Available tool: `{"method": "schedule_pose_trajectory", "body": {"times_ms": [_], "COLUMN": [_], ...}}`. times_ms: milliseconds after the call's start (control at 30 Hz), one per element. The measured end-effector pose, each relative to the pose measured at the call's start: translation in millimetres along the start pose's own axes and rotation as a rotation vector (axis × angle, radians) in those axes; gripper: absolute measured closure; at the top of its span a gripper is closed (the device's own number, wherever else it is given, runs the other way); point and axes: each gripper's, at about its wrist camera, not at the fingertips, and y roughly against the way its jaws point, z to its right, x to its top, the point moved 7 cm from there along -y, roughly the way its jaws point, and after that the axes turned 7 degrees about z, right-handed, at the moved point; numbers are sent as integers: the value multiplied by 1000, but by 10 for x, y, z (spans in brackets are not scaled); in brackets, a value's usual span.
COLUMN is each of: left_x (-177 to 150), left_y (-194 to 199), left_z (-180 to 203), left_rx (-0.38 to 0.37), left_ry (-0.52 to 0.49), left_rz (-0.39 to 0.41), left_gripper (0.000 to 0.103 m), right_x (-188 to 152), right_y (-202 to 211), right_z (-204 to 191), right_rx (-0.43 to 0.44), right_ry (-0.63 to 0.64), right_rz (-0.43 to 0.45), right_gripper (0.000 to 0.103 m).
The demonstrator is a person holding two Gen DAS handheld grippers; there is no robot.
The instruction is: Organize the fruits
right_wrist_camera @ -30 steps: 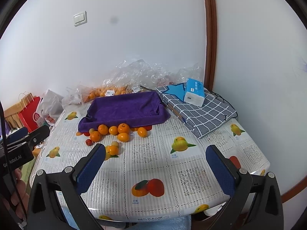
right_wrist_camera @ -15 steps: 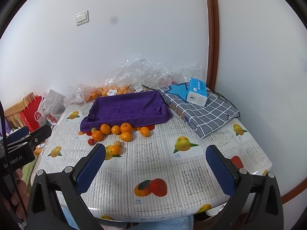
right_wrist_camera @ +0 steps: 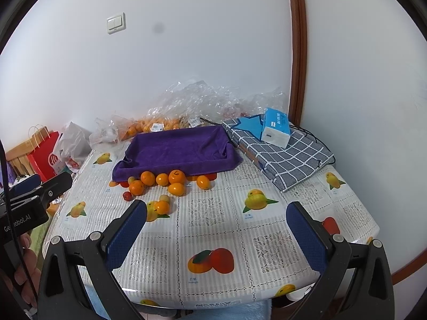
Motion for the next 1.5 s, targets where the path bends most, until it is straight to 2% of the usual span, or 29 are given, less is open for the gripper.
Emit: {"method": "schedule_pose_trajectory", "body": {"times_ms": [1267,1500], "left_x": [-60,-45], "left_y": [4,10], "left_z": [-95,-84], "left_rx": [-3,12], "left_ry": [15,-21], "left_rz": [13,40], "left_gripper": [0,0], "right_x": [-32,-18], "right_y": [-31,-92], "right_z": [-72,-109], "right_rx": [7,30], "right_ry": [15,33], "right_rz": [-6,6], "right_gripper": [1,1]}}
